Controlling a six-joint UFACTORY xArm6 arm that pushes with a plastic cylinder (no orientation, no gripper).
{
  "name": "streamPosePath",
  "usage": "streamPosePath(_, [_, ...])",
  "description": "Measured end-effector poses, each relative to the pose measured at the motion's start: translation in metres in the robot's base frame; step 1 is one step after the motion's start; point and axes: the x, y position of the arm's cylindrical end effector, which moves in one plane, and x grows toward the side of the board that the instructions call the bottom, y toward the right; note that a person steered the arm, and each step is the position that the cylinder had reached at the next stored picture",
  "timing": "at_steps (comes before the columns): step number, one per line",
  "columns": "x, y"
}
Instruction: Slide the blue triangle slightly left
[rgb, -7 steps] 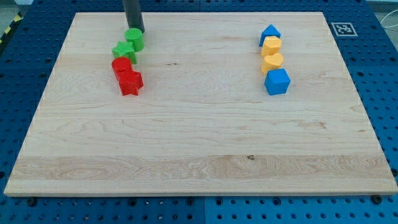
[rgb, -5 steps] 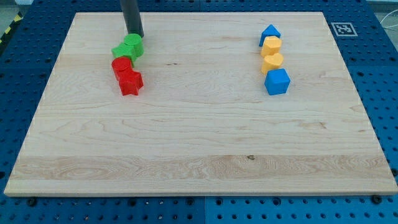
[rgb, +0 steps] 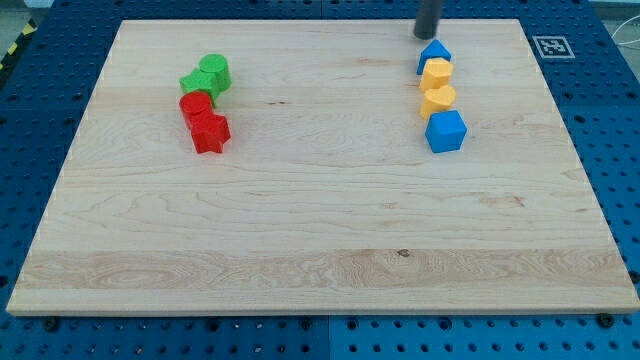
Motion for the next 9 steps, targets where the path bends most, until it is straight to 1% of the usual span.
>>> streamPosePath(1, [0.035, 0.016])
streamPosePath(2, [0.048, 0.011])
streamPosePath(8, [0.049, -0.153])
streamPosePath(9, [0.049, -0.188])
